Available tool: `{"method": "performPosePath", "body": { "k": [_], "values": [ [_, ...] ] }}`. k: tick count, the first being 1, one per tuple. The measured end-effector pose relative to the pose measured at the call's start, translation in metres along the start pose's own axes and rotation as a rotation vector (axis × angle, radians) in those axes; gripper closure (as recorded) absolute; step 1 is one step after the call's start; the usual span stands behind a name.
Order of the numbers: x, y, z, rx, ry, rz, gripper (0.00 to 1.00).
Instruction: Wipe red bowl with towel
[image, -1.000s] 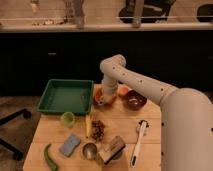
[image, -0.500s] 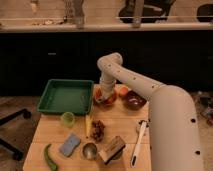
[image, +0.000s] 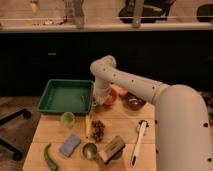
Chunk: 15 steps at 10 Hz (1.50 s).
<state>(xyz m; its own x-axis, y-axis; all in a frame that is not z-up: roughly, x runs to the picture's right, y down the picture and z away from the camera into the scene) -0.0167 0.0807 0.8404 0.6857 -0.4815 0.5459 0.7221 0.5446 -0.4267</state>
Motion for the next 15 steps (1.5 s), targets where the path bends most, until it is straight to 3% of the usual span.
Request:
{"method": "performPosePath", "body": {
  "k": [3, 8, 11, 12, 15],
  "values": [
    [0.022, 0.025, 0.011, -0.034, -0.001, 0.021, 1.00],
    [0.059, -0.013, 0.027, -0.061, 0.009, -0.007, 1.00],
    [0.046, -0.033, 0.026, -0.058, 0.012, -0.049, 1.00],
    [0.031, -0.041, 0.018, -0.043, 0.009, -0.080, 1.00],
    [0.012, -0.026, 0.008, -0.046, 0.000, -0.103, 1.00]
  ]
}}
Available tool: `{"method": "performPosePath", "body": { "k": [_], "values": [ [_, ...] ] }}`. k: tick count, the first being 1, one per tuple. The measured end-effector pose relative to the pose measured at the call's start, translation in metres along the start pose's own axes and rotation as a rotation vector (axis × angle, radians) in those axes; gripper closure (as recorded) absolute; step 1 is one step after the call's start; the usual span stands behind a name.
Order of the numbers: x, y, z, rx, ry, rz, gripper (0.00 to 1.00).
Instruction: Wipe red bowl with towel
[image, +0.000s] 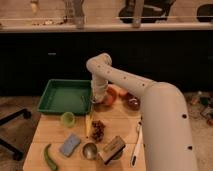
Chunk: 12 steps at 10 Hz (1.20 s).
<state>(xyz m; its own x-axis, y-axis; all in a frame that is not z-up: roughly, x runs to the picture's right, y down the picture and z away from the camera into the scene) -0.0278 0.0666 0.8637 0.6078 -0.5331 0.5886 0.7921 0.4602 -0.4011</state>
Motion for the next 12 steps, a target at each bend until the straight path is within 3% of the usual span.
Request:
{"method": "performPosePath", "body": {
  "k": [3, 6, 8, 12],
  "values": [
    [0.017, 0.031, 0.013, -0.035, -0.005, 0.026, 1.00],
    [0.037, 0.030, 0.023, -0.057, 0.000, 0.049, 1.00],
    [0.051, 0.019, 0.018, -0.047, -0.002, 0.063, 1.00],
    [0.047, 0.002, -0.004, -0.002, -0.013, 0.047, 1.00]
  ]
}}
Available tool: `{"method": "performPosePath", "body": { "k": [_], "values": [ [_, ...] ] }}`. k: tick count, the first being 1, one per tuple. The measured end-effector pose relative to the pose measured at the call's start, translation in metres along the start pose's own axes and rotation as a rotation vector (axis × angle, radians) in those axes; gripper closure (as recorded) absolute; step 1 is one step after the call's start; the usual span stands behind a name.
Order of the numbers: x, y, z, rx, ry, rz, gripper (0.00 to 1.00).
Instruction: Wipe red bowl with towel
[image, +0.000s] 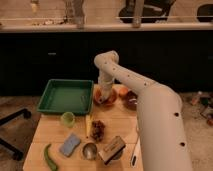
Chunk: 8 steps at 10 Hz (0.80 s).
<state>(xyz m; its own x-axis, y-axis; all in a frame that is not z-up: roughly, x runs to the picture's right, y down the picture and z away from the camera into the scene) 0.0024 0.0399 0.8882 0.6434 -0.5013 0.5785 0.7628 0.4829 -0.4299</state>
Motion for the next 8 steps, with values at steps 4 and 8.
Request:
{"method": "performPosePath", "body": {
  "k": [4, 8],
  "values": [
    [-0.025, -0.017, -0.024, 0.043, -0.013, -0.052, 1.00],
    [-0.027, -0.010, -0.025, 0.049, -0.031, -0.043, 1.00]
  ]
}}
